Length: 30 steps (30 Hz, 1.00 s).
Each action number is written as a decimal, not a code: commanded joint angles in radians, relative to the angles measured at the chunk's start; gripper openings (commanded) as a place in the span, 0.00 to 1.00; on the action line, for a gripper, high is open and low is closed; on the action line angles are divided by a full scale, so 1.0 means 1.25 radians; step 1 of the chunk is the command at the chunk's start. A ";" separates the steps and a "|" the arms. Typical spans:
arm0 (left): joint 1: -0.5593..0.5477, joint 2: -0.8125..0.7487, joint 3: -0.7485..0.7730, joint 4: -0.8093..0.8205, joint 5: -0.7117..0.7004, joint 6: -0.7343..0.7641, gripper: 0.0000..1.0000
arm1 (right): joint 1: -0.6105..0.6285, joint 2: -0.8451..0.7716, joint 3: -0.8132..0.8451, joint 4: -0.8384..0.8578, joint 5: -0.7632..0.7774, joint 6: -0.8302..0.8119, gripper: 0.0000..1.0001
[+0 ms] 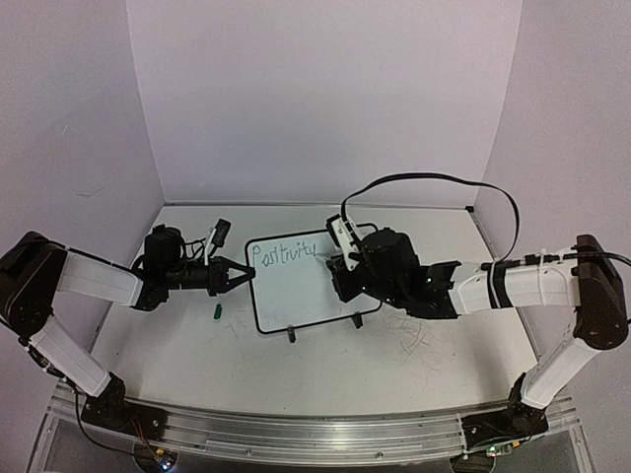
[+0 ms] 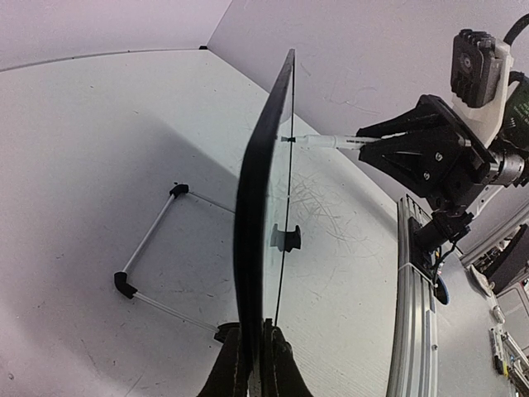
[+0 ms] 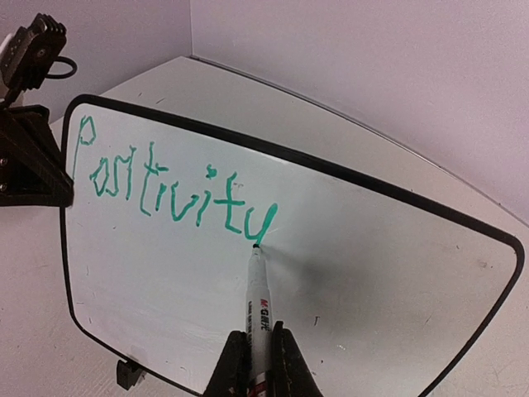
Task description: Write a sentence on the whiteboard
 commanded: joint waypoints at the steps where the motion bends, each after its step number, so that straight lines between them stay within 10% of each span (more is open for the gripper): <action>1: 0.001 -0.026 0.006 0.044 -0.006 0.040 0.00 | 0.005 -0.017 -0.010 -0.023 0.001 0.017 0.00; 23: 0.000 -0.022 0.006 0.044 -0.009 0.039 0.00 | 0.015 0.026 0.056 0.009 -0.019 0.006 0.00; 30: 0.001 -0.023 0.002 0.044 -0.020 0.041 0.00 | 0.002 -0.174 -0.055 0.053 -0.007 -0.062 0.00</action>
